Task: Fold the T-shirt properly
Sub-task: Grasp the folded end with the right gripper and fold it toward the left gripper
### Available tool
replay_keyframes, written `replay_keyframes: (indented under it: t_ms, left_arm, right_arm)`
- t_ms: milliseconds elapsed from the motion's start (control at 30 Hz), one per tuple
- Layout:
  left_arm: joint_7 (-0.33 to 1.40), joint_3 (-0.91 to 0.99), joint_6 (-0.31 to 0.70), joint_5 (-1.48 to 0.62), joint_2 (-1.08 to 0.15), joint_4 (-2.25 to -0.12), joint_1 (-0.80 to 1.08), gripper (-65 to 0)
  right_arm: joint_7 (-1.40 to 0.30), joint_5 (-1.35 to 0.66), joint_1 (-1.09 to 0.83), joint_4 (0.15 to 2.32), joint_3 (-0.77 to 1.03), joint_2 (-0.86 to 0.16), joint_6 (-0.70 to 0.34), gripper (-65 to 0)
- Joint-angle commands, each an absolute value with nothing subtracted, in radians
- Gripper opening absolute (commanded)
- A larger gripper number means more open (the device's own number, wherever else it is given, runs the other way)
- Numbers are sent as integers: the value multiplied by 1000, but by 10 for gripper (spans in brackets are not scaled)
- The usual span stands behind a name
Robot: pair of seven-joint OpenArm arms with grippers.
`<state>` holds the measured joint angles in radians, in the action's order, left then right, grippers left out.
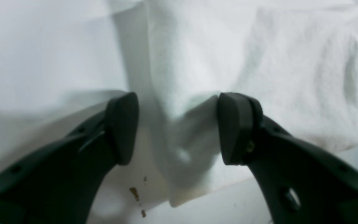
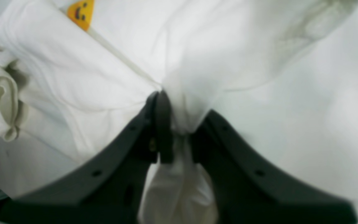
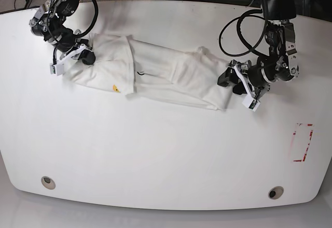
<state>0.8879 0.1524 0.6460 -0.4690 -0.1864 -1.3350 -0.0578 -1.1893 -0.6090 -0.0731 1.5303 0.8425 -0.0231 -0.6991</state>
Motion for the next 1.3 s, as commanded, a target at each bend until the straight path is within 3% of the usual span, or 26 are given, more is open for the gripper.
replay_keyframes:
  t_ms: [0,133,433,667,1267]
  left_arm:
    - [978,151,573,-358,-182,-1325,-45,-271]
    - [975,151,507,-337,-145,-1325,-45,-271]
    - [975,151,501,-337,-133,-1325,-45,-271]
    - [975,151,498,-312,-107,-1325,-45,-271]
    - [975,151,498,-251,-81,-1323,-44,-271]
  right_arm:
    - [-1194,-596,-56,1547,842,-51,-698,-631]
    - [-1196,-595,-56,1603,842,-53,-698,-629]
    - [-1242,-599,-73,1813,750,-42,-698,-629]
    - [-1277,-599,-71,1975,642,33,-698,-629]
    - [-1231,-602,1,2003,311,157,-698,-629]
